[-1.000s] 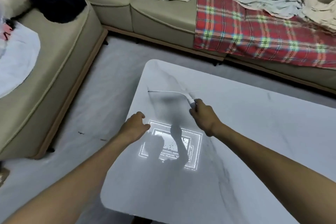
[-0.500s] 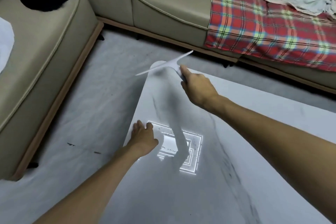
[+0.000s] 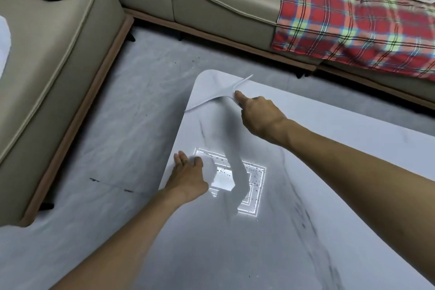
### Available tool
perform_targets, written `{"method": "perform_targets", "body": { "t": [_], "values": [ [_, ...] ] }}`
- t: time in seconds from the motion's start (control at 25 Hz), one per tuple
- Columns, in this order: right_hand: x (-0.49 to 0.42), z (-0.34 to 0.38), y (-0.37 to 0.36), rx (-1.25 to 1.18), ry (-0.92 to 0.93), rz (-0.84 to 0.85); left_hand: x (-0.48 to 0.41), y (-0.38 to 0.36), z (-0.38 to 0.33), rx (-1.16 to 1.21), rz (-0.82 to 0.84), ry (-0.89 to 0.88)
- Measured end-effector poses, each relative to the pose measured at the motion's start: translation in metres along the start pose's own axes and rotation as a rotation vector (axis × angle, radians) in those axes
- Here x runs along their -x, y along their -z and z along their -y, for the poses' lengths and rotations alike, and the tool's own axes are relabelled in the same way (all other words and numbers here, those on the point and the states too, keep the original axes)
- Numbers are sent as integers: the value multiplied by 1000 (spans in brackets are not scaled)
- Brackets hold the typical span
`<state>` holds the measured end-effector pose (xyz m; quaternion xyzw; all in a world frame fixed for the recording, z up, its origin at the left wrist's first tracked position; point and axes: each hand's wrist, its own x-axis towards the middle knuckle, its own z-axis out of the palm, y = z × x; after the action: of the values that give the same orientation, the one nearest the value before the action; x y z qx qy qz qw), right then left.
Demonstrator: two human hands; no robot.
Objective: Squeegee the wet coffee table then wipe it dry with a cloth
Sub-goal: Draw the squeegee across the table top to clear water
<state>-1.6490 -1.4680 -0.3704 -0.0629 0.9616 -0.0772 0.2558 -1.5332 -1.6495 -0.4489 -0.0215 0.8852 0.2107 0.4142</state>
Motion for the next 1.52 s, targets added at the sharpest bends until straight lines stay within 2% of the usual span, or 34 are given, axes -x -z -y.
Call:
{"method": "perform_targets", "body": {
  "t": [0.16, 0.32, 0.48, 0.6, 0.84, 1.04, 1.24, 1.36, 1.52],
  "values": [
    [24, -17, 6, 32, -37, 75, 2, 4, -2, -14, 45, 4],
    [-18, -7, 23, 23, -12, -54, -1, 9, -5, -3, 74, 26],
    [-49, 14, 16, -42, -17, -15, -4, 3, -4, -22, 73, 37],
    [-30, 10, 6, -15, -6, -11, -8, 4, 6, -47, 60, 46],
    [46, -26, 0, 56, -10, 139, 0, 10, -4, -14, 79, 65],
    [2, -17, 19, -18, 9, -55, 0, 14, -17, 41, 94, 75],
    [-43, 0, 6, -39, -5, -33, -4, 14, -17, 15, 141, 98],
    [-19, -13, -9, -36, -8, -32, -6, 11, -11, -27, 146, 96],
    [47, -29, -27, -70, -72, 78, -3, 10, -9, -31, 159, 90]
  ]
}}
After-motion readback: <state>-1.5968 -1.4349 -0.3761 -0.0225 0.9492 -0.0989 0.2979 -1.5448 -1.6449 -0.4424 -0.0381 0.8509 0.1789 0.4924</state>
